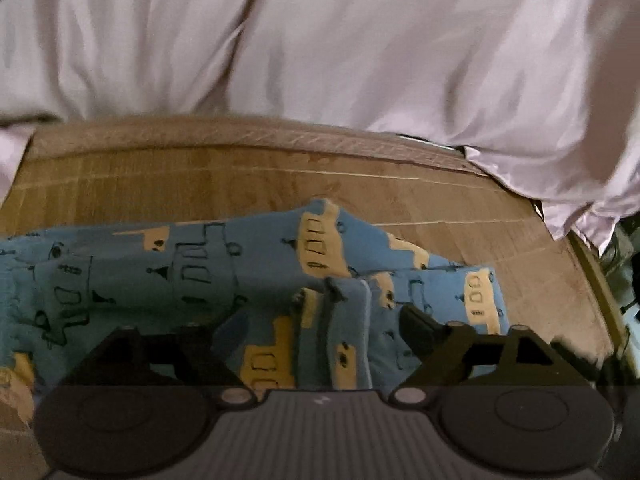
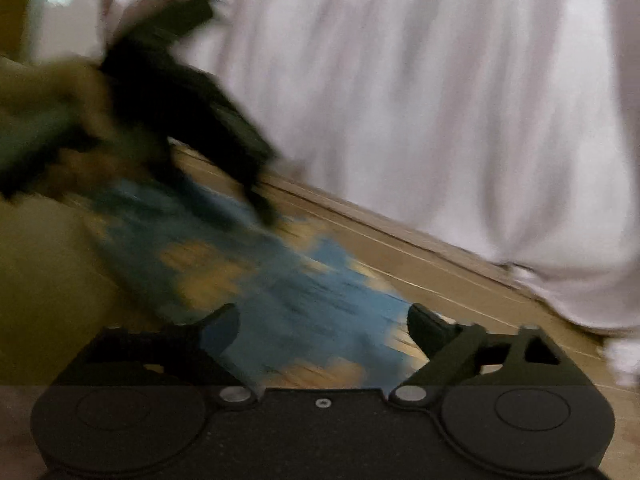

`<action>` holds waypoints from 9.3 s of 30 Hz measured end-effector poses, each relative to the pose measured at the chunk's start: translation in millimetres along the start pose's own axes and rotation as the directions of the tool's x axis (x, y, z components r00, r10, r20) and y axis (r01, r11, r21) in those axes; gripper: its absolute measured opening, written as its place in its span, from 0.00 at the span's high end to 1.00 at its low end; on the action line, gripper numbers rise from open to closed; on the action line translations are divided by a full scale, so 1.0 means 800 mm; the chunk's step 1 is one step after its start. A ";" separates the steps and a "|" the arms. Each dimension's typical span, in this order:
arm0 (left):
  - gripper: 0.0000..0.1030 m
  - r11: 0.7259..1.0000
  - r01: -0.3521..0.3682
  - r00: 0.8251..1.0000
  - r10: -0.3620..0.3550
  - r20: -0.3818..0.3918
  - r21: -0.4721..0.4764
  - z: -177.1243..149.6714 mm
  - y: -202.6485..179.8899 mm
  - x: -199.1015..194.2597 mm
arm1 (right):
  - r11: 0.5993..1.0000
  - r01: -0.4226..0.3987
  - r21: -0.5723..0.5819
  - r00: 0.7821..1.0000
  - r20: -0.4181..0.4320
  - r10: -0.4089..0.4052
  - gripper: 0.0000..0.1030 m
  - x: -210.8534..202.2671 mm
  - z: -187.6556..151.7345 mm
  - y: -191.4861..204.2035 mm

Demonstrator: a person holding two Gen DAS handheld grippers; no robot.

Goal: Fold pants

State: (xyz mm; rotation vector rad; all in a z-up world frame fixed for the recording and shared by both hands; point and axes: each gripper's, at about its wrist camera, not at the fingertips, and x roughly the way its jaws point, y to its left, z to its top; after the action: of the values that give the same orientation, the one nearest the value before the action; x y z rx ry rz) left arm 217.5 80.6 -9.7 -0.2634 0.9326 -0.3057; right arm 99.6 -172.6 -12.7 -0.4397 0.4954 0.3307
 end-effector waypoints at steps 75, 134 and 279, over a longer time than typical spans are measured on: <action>0.13 0.894 -0.148 0.917 0.284 0.279 -0.424 -0.101 0.175 -0.112 | 0.955 0.152 -0.254 0.979 0.172 -0.110 0.01 0.104 0.033 0.095; 0.86 0.892 -0.451 0.824 0.429 0.370 -0.031 -0.075 0.075 -0.104 | 0.942 0.178 -0.286 0.976 0.171 -0.132 0.01 0.107 0.028 0.109; 0.00 0.923 -0.359 0.899 0.301 0.318 0.140 -0.046 -0.074 0.001 | 0.978 0.178 0.107 0.980 0.071 -0.186 0.01 0.062 -0.020 -0.103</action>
State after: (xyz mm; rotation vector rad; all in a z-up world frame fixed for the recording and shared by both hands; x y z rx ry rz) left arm 179.6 22.6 -10.2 0.0366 0.6343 -0.0374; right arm 167.9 -241.3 -24.4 -0.3698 0.3872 0.1451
